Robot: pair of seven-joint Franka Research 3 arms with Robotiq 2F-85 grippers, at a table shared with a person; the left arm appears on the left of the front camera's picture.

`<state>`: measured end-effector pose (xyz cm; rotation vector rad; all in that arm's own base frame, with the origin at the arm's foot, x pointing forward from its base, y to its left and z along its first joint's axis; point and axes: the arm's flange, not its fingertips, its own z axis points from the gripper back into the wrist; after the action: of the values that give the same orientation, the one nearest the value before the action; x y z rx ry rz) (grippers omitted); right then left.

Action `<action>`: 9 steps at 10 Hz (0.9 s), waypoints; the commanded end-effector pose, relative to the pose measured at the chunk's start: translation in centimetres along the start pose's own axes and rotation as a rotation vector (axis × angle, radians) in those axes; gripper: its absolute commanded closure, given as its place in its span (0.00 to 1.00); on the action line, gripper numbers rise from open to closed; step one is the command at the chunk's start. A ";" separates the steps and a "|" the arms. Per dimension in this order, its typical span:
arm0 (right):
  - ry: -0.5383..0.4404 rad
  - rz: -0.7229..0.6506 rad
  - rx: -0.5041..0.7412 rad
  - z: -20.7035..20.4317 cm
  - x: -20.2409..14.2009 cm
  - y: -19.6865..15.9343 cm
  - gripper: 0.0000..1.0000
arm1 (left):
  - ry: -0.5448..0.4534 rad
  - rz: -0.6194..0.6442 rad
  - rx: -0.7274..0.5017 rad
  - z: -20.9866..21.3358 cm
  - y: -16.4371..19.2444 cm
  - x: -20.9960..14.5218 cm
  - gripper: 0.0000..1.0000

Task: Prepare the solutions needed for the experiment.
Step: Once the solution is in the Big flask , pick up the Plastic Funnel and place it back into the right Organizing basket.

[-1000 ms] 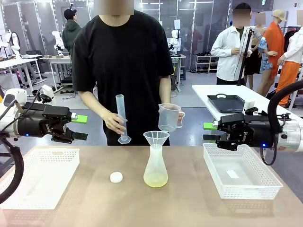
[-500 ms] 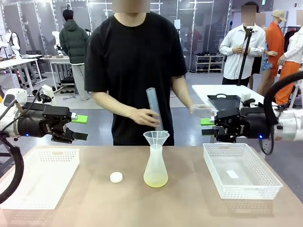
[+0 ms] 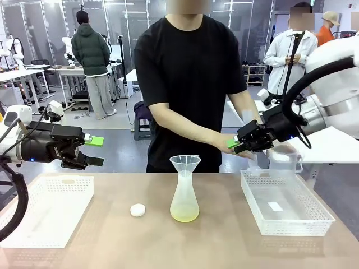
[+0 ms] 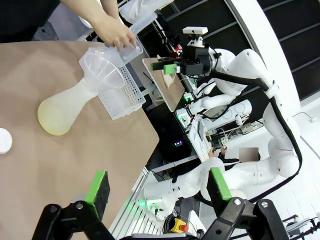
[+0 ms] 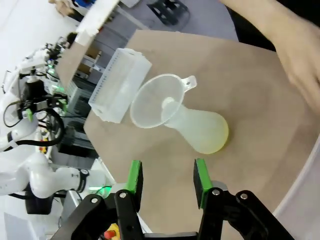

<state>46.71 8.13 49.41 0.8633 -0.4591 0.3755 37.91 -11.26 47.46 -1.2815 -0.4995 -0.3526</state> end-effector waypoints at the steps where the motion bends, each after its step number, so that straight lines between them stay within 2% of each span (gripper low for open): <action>1: 0.042 -0.028 -0.051 -0.8 1.6 0.6 0.47 | -0.016 0.017 -0.022 -0.2 -0.2 0.2 0.00; 2: 0.000 0.000 0.000 0.0 0.0 0.0 0.47 | -0.016 0.017 -0.022 -0.2 -0.2 0.2 0.00; 5: 0.000 0.000 0.000 0.0 0.0 0.0 0.47 | -0.016 0.017 -0.022 -0.2 -0.2 0.2 0.00; 6: 0.013 -0.002 -0.015 -0.2 0.5 -0.1 0.47 | -0.016 0.017 -0.022 -0.2 -0.2 0.2 0.00; 7: 0.069 0.001 -0.101 -0.7 1.4 -0.1 0.47 | -0.016 0.017 -0.022 -0.2 -0.2 0.2 0.00; 9: 0.089 0.048 -0.165 -2.5 4.1 1.2 0.47 | -0.016 0.017 -0.022 -0.2 -0.2 0.2 0.00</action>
<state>48.39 9.72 49.99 0.7396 -0.4415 0.4275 37.91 -11.25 47.47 -1.2815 -0.4997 -0.3525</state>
